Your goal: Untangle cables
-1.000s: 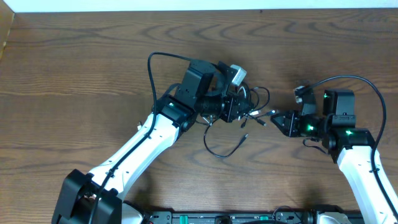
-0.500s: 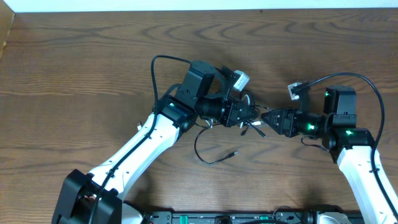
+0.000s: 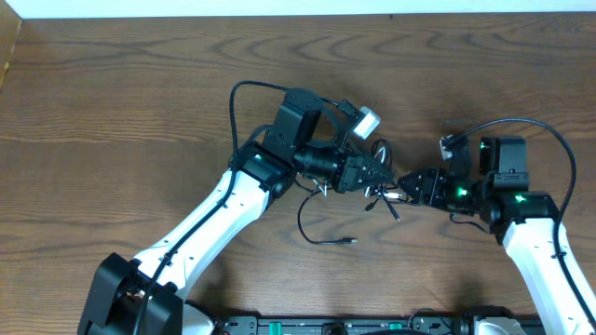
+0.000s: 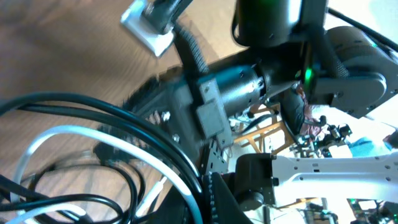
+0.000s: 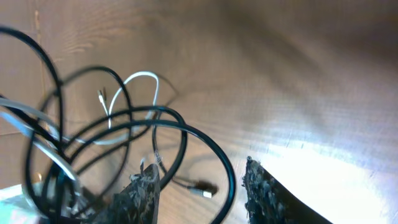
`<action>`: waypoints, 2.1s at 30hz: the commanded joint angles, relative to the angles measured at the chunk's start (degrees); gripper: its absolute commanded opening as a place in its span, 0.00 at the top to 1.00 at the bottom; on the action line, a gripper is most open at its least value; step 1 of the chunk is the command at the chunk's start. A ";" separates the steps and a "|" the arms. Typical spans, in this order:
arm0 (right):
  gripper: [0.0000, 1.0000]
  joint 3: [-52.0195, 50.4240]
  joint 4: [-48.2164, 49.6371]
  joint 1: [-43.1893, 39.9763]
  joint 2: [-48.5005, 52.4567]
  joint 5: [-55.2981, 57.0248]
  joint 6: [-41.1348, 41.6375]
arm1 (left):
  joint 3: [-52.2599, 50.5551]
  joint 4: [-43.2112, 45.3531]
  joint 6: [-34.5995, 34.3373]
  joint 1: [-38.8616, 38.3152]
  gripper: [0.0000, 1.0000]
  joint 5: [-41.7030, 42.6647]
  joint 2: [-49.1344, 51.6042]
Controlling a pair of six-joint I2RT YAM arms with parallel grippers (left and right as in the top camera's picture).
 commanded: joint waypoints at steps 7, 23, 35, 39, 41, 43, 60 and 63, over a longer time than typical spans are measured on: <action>0.60 -0.22 -4.63 4.72 -0.26 0.33 6.43 | 0.74 2.97 -0.50 -0.09 0.92 2.10 -0.66; 0.73 -0.50 -7.91 7.98 -0.24 5.81 7.52 | 0.76 12.24 -3.89 0.22 0.92 2.16 -1.60; 0.82 -6.56 -8.04 11.52 -0.24 25.57 7.52 | 0.74 13.00 -6.34 4.96 0.92 2.16 -2.95; 0.83 -8.04 -9.35 11.32 -0.24 36.09 7.54 | 0.74 6.43 -2.34 8.00 0.92 1.70 -2.95; 0.85 -8.22 -10.16 10.54 -0.24 44.13 7.56 | 0.74 1.22 0.61 10.67 0.93 1.73 -2.95; 0.89 -8.22 -10.14 9.49 -0.24 49.59 7.87 | 0.74 -3.04 3.04 13.18 0.93 1.70 -2.95; 0.68 -8.22 11.08 -1.66 -0.26 11.28 -0.11 | 0.74 -18.10 9.77 21.20 0.93 0.87 -2.95; 0.49 -8.22 17.88 -1.66 -0.26 -2.86 -0.02 | 0.74 -18.08 11.74 16.59 0.92 0.87 -2.95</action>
